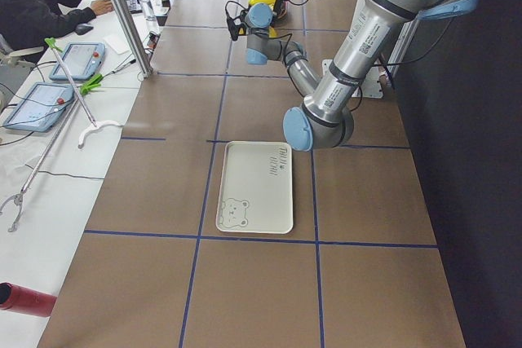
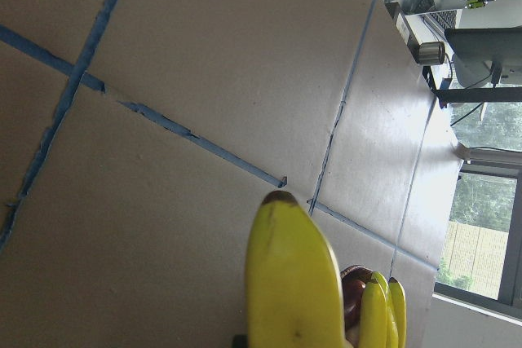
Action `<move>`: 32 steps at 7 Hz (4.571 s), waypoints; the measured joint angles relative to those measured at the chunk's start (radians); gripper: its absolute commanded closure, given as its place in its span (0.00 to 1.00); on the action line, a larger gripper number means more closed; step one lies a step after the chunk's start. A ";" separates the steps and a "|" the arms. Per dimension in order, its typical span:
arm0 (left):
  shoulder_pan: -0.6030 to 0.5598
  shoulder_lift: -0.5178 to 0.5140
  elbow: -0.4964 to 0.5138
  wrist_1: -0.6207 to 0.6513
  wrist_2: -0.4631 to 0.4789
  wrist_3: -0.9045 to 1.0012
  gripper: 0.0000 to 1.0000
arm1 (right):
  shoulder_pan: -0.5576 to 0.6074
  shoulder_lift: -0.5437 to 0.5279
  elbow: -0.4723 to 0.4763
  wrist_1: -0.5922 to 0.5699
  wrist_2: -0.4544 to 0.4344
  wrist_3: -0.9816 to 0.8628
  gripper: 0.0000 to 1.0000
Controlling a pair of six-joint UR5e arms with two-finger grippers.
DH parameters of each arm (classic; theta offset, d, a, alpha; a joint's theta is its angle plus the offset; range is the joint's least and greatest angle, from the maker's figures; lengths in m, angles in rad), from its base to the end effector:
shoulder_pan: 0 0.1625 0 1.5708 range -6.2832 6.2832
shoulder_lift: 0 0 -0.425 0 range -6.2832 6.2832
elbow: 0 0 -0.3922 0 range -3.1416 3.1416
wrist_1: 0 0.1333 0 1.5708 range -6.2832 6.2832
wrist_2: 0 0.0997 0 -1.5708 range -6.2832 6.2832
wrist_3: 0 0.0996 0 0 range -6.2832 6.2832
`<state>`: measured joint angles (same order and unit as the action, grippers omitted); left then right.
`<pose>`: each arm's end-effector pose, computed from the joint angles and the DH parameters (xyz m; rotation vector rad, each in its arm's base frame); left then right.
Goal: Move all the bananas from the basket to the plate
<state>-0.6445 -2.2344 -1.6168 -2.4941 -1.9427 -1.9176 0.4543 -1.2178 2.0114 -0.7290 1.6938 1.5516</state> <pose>0.4579 -0.4656 0.1365 -0.0431 1.6476 -0.4568 -0.4089 -0.3344 0.1758 0.2921 -1.6137 0.2328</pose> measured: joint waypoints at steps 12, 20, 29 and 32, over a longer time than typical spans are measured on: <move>-0.362 0.771 0.013 0.118 -0.110 0.880 0.74 | 0.307 -0.194 0.038 -0.135 0.217 -0.093 0.00; -0.374 0.749 0.035 0.021 -0.169 0.902 0.00 | 0.519 -0.363 0.031 -0.279 0.437 -0.529 0.00; -0.397 0.670 -0.018 0.037 -0.223 0.832 0.00 | 0.642 -0.652 -0.035 -0.268 0.548 -0.945 0.37; -0.397 0.663 -0.011 0.037 -0.223 0.832 0.00 | 0.602 -0.612 -0.066 -0.275 0.544 -0.943 0.41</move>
<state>-1.0416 -1.5716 -1.6278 -2.4574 -2.1660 -1.0860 1.0568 -1.8300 1.9455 -1.0040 2.2374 0.6083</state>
